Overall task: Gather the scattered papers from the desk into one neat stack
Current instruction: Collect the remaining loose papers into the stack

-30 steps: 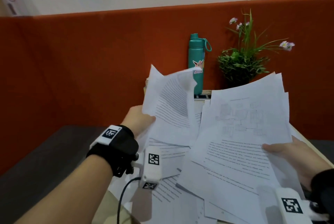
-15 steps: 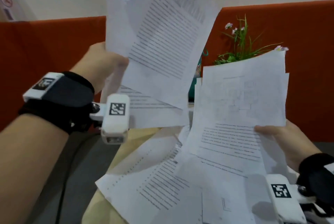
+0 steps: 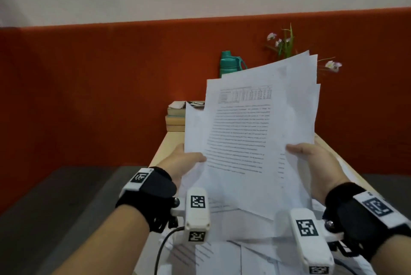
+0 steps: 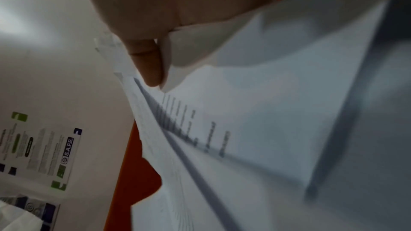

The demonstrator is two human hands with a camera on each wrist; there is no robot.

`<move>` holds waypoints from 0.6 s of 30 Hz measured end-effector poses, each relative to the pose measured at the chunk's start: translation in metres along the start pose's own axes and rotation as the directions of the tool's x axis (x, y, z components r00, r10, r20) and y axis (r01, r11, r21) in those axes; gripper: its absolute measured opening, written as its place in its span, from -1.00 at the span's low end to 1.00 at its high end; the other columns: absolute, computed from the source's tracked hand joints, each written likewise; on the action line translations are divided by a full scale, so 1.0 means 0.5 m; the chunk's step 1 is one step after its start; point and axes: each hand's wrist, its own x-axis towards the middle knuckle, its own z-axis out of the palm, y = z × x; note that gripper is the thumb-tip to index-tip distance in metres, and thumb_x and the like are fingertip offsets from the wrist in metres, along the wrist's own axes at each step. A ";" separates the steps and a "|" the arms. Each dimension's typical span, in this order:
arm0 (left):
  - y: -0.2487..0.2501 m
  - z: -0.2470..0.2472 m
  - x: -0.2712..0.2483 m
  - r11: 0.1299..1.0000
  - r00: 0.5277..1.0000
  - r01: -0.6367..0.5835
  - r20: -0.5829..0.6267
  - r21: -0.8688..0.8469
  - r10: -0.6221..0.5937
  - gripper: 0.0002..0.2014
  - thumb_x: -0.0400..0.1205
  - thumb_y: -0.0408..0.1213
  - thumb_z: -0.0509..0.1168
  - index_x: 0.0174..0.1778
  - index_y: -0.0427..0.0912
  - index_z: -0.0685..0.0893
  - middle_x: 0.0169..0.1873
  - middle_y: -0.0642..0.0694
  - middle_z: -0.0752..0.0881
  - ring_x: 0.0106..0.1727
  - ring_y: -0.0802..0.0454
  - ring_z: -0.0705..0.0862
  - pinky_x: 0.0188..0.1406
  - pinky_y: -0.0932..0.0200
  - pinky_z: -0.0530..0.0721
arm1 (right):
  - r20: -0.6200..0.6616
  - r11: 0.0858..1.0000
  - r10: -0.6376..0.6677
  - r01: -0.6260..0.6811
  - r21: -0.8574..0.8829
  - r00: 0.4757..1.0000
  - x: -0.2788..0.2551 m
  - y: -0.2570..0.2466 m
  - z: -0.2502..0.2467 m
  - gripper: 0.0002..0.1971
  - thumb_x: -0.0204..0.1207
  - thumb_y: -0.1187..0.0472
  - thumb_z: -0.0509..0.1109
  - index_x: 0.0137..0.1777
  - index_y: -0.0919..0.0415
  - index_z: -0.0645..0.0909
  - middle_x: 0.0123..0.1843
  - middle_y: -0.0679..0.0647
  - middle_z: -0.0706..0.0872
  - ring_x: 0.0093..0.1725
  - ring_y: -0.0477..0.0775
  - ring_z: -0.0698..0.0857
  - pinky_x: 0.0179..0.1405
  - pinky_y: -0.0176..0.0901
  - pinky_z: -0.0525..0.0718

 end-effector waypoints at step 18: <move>-0.005 -0.052 -0.031 0.981 0.980 0.102 0.184 -0.167 -0.071 -0.68 0.60 -0.35 0.34 0.29 -0.20 0.69 0.10 -0.27 0.83 -0.03 -0.19 0.84 -0.22 0.04 0.81 | 0.209 0.976 0.090 -0.045 -0.211 0.974 -0.017 0.020 0.055 -0.69 0.60 0.40 0.30 0.31 0.28 0.66 0.20 0.19 0.85 0.15 0.22 0.82 0.31 0.11 0.67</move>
